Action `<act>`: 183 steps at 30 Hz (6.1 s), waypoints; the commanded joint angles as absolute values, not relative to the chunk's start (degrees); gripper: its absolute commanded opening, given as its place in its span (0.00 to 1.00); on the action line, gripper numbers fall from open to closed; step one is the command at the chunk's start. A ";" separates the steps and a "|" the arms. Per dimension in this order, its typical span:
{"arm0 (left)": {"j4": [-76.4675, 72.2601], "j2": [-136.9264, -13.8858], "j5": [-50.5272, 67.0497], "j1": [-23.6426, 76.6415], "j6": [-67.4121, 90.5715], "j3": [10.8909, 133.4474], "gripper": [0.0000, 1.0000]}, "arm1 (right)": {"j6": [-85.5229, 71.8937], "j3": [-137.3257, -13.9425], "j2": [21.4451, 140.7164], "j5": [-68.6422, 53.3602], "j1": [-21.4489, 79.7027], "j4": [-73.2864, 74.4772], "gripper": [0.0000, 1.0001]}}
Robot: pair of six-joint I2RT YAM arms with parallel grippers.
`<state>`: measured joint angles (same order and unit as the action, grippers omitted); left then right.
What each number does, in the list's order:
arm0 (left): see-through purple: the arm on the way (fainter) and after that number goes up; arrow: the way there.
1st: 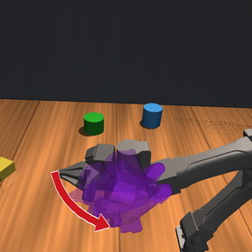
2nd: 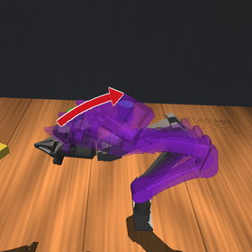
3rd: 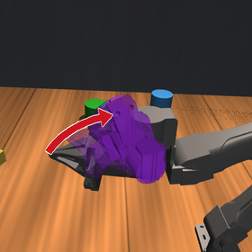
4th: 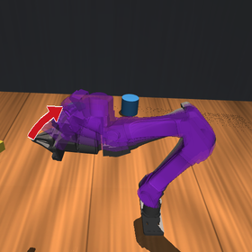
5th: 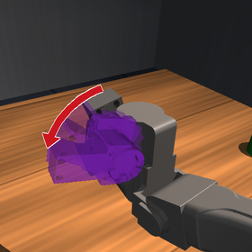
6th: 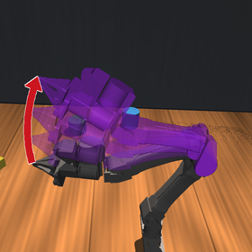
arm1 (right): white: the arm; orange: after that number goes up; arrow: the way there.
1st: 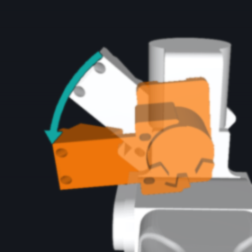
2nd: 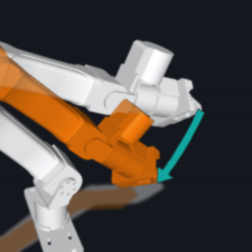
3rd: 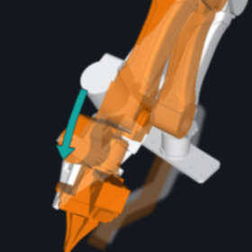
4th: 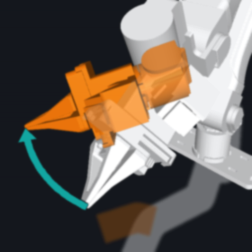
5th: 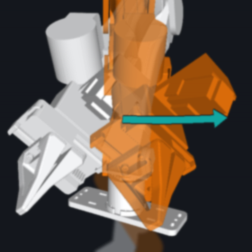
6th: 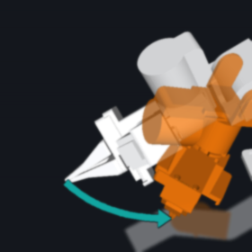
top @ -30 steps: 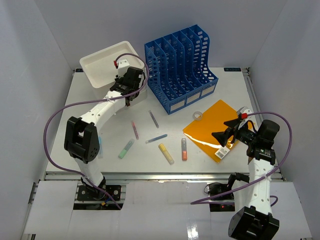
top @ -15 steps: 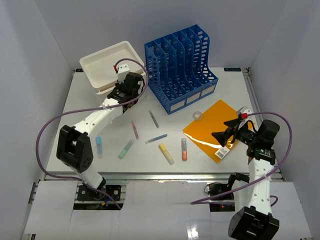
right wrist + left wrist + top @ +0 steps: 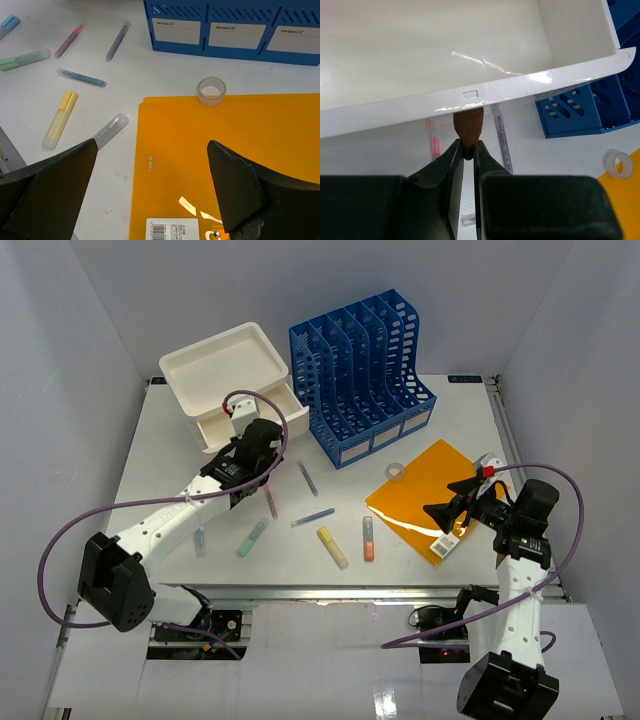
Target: Organize the desk
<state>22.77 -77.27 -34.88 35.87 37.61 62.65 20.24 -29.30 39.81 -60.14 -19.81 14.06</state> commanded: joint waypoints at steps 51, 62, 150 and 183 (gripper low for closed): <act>30.94 -17.43 2.72 36.12 40.93 37.61 0.98 | 10.43 -66.93 105.79 -12.88 9.84 7.73 0.45; 30.85 -16.86 3.36 36.12 42.40 37.55 0.98 | 10.41 -64.45 106.08 -14.30 9.84 8.02 0.28; 29.18 -73.35 -8.57 36.39 -12.29 64.79 0.34 | 40.55 -36.01 54.10 -72.12 -5.69 20.13 0.57; 19.98 -93.01 -14.07 22.48 -24.38 80.96 0.82 | 38.62 -35.07 51.00 -76.86 -10.86 20.06 0.58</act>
<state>23.48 -92.81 -10.94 23.95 -24.85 77.90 39.19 -35.43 51.44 -74.14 -9.86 20.88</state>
